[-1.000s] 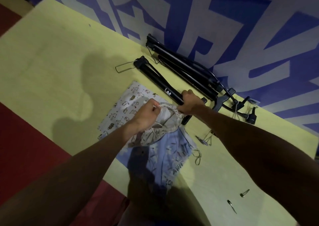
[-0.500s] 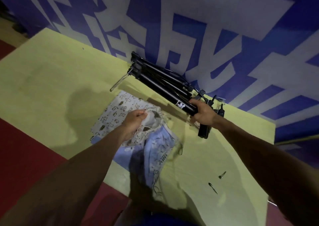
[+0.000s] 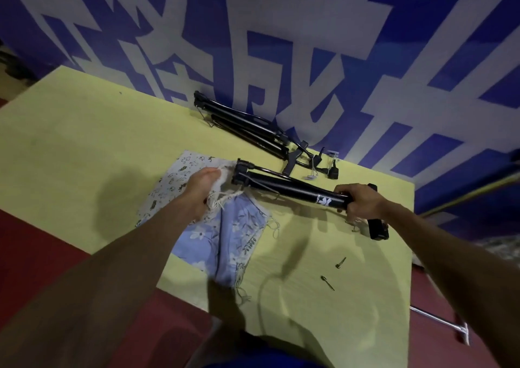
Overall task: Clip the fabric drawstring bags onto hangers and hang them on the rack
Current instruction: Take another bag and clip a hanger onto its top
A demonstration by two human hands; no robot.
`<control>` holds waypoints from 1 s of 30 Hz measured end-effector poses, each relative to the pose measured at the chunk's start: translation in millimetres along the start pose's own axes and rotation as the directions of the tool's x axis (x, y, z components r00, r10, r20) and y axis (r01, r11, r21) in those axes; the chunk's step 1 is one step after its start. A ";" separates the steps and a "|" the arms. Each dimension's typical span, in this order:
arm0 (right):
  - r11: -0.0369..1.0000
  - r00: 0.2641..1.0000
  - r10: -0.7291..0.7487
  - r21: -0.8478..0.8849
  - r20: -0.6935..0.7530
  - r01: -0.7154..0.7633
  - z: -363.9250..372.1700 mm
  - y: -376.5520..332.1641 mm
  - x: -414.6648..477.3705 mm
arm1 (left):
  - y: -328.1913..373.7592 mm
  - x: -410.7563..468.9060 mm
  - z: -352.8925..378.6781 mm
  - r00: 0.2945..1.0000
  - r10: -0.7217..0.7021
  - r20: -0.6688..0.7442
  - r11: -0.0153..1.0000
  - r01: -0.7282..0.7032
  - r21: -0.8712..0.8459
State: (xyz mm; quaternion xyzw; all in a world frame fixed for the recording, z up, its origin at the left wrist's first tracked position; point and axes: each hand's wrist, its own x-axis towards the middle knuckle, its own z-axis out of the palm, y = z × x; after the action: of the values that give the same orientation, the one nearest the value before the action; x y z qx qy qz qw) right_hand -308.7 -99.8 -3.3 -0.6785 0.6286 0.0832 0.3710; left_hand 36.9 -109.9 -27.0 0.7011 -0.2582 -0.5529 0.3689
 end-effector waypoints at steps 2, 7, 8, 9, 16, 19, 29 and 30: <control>0.999 0.999 -0.001 -0.045 0.037 0.003 2.0 -4.7 -1.3 | 2.6 -2.7 8.0 0.993 0.116 -0.036 0.990 -0.113 0.086; 0.993 0.993 -0.009 -0.117 0.118 0.023 4.8 -25.0 3.4 | 5.8 -9.6 18.1 0.938 0.336 0.088 0.894 -0.347 0.284; 0.993 0.992 -0.014 -0.113 0.129 0.029 4.8 -28.3 5.2 | 5.1 -9.7 18.1 0.925 0.355 0.134 0.868 -0.380 0.319; 0.994 0.990 -0.022 -0.101 0.140 0.037 4.4 -31.3 6.8 | 4.4 -10.3 17.4 0.913 0.368 0.173 0.846 -0.406 0.346; 0.998 0.978 -0.021 0.066 0.208 0.008 -9.7 -37.3 8.4 | 0.5 -3.6 -12.0 0.849 0.471 0.239 0.660 -0.519 0.544; 0.989 0.969 -0.013 0.148 0.248 -0.025 -12.4 -40.5 10.1 | 0.1 1.6 -16.4 0.848 0.461 0.262 0.637 -0.521 0.567; 0.968 0.950 -0.124 0.245 0.285 0.053 -8.2 -83.4 17.8 | 25.9 -14.0 19.5 0.830 0.352 0.433 0.769 -0.520 0.372; 0.976 0.952 -0.144 0.195 0.272 0.092 -7.7 -90.6 19.1 | 30.3 -17.2 24.5 0.823 0.355 0.443 0.775 -0.524 0.354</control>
State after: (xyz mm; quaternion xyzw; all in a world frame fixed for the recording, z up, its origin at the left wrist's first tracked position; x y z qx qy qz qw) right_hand -224.8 -125.5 27.2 -0.6596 0.5319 0.1002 0.5216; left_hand 10.2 -120.3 4.5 0.5759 -0.6022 -0.4877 0.2603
